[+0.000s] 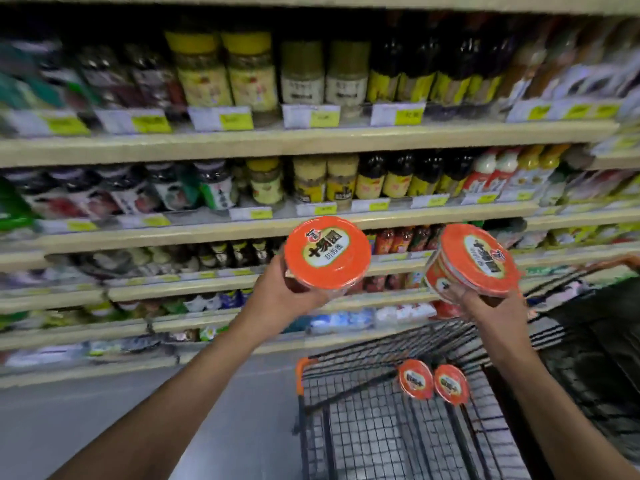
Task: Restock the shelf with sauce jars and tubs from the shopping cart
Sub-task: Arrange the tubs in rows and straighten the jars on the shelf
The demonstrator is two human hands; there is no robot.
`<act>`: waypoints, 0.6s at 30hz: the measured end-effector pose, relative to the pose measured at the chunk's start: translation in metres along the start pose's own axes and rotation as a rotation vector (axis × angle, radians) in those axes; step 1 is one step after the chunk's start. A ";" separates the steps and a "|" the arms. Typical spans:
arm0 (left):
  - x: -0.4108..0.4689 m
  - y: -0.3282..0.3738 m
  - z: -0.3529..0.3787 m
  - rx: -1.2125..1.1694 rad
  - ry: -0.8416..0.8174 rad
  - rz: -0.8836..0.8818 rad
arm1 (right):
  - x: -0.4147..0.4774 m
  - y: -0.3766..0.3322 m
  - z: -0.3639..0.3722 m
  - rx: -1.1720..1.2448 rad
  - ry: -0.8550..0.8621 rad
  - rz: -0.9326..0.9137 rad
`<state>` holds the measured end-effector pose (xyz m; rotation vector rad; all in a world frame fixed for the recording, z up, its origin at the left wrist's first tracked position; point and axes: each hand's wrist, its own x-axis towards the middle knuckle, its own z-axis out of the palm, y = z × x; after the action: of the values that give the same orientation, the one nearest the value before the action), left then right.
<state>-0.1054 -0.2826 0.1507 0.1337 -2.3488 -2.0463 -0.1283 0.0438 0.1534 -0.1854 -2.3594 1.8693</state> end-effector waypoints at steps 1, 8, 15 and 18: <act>-0.012 0.005 -0.021 -0.003 0.033 0.001 | -0.010 -0.015 0.012 0.003 -0.011 -0.012; -0.130 0.031 -0.159 0.005 0.225 0.070 | -0.097 -0.091 0.095 0.003 -0.179 -0.172; -0.246 0.056 -0.288 0.043 0.400 0.101 | -0.190 -0.168 0.193 0.000 -0.333 -0.254; -0.289 0.067 -0.339 0.076 0.472 0.123 | -0.221 -0.196 0.239 0.071 -0.402 -0.263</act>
<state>0.2046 -0.5850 0.2754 0.4124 -2.0821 -1.6471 0.0439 -0.2681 0.2851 0.5297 -2.3949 2.0009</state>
